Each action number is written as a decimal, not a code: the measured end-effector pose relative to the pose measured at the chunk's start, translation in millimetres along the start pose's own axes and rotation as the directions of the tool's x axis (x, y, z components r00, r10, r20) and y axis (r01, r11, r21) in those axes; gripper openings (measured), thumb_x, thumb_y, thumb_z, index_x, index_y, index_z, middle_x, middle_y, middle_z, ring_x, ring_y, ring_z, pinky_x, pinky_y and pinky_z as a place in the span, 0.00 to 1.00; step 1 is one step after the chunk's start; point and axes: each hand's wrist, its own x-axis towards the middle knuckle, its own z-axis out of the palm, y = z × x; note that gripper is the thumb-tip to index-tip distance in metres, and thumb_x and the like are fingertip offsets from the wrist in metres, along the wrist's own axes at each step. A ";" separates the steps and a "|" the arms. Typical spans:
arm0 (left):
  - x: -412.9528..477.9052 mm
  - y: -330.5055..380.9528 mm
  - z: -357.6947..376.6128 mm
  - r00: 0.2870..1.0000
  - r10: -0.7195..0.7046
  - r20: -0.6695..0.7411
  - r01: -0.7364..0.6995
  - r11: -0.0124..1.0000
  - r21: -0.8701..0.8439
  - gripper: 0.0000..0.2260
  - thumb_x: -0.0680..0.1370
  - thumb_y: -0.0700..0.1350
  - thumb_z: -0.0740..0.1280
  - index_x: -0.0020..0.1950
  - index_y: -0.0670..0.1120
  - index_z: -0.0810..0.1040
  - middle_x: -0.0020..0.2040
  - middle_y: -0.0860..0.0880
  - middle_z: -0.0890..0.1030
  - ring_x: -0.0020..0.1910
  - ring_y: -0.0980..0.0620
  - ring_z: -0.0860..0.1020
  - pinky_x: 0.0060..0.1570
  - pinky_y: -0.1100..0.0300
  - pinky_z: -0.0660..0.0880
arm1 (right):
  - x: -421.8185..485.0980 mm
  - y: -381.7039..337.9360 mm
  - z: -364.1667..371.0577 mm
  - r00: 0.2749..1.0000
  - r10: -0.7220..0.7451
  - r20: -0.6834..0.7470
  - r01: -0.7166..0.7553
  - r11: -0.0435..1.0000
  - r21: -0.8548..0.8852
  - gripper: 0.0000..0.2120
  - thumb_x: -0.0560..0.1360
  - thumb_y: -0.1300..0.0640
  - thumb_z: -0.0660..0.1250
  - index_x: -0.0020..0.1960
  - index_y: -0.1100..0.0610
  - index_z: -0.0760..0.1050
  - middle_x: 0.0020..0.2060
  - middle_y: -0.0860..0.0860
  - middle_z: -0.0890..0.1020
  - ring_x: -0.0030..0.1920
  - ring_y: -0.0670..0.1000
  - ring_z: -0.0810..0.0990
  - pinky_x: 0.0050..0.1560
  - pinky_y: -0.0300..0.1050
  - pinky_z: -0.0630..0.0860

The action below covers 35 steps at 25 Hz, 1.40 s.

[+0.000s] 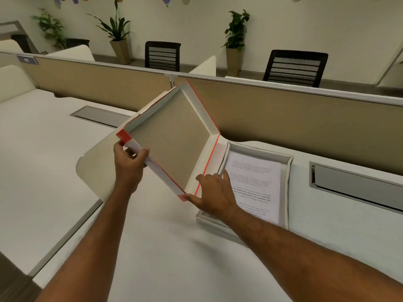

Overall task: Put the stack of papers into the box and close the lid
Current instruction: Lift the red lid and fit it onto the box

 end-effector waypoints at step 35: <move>-42.6 13.3 72.6 0.767 -0.258 0.587 0.419 0.895 -0.153 0.21 0.68 0.68 0.65 0.55 0.58 0.78 0.51 0.55 0.82 0.46 0.51 0.85 0.38 0.55 0.83 | -50.9 86.7 -157.4 0.720 0.651 0.240 -0.223 -0.110 0.969 0.19 0.73 0.53 0.62 0.63 0.55 0.70 0.52 0.57 0.80 0.44 0.52 0.79 0.34 0.42 0.77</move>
